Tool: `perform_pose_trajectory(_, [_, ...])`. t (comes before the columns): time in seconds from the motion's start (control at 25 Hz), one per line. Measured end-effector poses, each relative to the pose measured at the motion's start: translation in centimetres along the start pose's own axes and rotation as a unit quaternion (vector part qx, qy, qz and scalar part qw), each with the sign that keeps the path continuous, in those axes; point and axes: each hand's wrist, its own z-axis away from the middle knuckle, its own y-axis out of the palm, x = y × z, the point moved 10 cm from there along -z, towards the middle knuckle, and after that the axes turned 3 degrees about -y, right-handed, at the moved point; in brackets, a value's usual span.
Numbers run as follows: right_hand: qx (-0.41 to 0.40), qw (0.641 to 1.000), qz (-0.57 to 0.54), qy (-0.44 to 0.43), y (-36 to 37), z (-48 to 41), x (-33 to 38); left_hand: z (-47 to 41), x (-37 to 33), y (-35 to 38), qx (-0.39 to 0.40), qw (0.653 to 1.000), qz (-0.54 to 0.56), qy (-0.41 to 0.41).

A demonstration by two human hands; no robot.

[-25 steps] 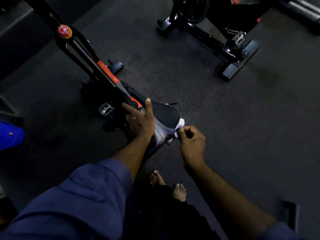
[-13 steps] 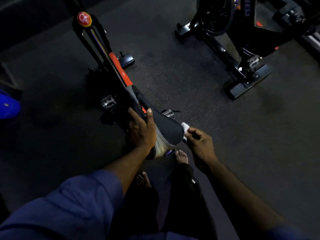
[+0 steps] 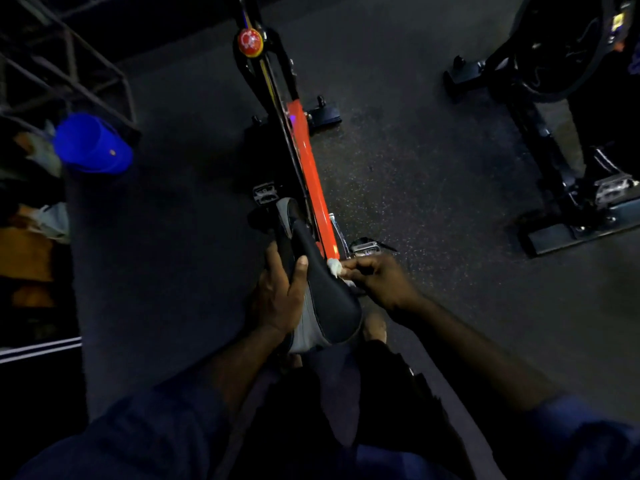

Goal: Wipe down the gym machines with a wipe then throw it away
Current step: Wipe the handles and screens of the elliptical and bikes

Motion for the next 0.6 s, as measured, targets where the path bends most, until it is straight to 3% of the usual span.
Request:
perform_pose_trajectory(0.24, [0.008, 0.998, 0.053, -0.036, 2.5, -4.5, 3.7, -0.4, 0.2, 0.1, 0.002, 1.000, 0.007, -0.012])
perform_pose_trajectory(0.44, [0.016, 0.999, -0.044, -0.002, 3.3, -4.8, 3.5, -0.5, 1.2, 0.3, 0.008, 0.999, 0.032, -0.031])
perform_pose_trajectory(0.6, [0.006, 0.997, -0.066, -0.029, 3.8, -9.2, 6.9, -0.4, 1.8, 0.4, 0.004, 0.998, -0.002, -0.063])
